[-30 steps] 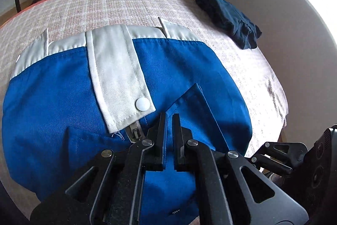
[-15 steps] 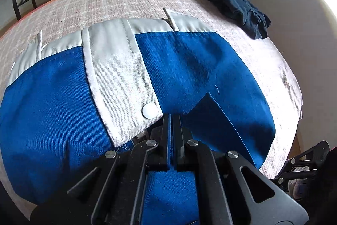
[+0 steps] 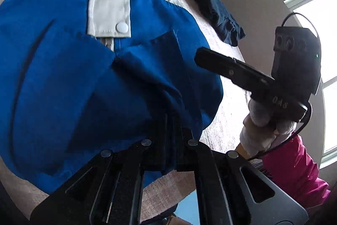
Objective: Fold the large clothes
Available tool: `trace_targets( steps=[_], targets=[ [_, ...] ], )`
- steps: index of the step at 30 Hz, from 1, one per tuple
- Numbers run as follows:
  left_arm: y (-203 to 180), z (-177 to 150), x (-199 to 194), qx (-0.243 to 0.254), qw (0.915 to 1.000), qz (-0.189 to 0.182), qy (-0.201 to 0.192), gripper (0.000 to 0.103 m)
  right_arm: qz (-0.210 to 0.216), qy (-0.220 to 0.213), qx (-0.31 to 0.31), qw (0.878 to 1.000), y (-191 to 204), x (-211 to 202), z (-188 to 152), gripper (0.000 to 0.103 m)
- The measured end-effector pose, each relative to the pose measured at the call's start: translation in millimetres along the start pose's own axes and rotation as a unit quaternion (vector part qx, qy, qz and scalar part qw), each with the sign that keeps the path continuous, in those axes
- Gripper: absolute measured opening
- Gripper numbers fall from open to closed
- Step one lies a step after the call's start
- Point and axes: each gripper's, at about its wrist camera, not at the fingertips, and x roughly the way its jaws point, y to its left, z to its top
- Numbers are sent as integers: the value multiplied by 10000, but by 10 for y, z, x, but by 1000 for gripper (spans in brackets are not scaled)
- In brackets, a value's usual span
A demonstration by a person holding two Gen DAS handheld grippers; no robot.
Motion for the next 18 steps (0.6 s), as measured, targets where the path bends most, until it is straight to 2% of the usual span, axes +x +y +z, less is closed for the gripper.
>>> trace_targets(
  steps=[4,7,10,11,13,15,18],
  targets=[
    [135,-17,3,-552,9976,-343,-236,1,255,209,211,9992,-119,232,106,35],
    [184,11,-4,-697,9957,-520,-333,1,408,304,189,9985,-77,368,149,34],
    [280,20,-33,-1008,9907,-820,-399,1,309,393,2,9988,17,474,171,27],
    [308,13,-58,-1082,9890,-914,-417,3,236,420,-7,9988,25,500,171,21],
    [346,-20,-129,-1171,9856,-1084,-551,17,158,446,36,9989,-3,524,163,11],
    [302,-26,-153,-1110,9850,-1121,-697,43,178,436,148,9988,-78,521,157,3],
    [264,11,-108,-968,9881,-989,-670,43,302,394,346,9982,-143,516,145,2]
  ],
)
